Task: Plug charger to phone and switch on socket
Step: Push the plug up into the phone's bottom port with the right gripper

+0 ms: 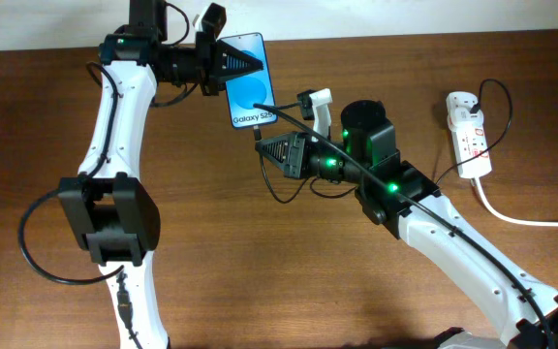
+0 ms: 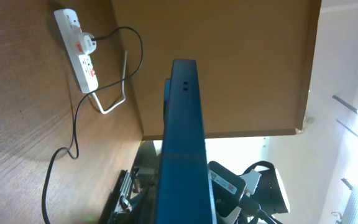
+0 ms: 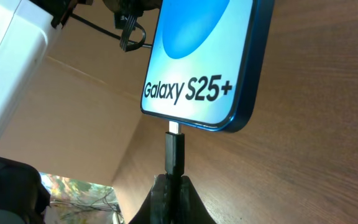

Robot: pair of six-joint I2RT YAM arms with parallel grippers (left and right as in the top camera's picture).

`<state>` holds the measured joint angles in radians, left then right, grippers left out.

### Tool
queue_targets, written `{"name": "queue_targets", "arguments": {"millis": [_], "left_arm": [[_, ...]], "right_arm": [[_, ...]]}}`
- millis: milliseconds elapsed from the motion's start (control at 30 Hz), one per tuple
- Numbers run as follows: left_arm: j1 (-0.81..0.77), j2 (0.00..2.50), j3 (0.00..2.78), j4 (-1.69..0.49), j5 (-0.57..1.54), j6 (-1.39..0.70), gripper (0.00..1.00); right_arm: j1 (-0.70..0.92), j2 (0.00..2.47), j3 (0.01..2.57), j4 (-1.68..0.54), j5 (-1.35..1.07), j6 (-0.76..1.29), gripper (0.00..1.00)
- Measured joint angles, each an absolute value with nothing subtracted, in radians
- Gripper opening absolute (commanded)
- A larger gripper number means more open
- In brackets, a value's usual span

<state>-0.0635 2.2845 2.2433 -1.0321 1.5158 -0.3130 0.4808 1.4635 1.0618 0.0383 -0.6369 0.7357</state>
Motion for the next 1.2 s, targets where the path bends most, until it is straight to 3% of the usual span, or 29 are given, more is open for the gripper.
{"name": "queue_targets", "arguments": {"millis": [1033,1200], "left_arm": [[-0.084,2.284,2.252,-1.017,1.529,-0.276,0.00],[-0.086,2.284,2.252,-1.018,1.510,-0.268,0.00]], "right_arm": [[0.452,1.465,1.030,0.136,-0.686,0.782,0.04],[0.446,1.465,1.030,0.112,-0.685,0.781,0.10]]}}
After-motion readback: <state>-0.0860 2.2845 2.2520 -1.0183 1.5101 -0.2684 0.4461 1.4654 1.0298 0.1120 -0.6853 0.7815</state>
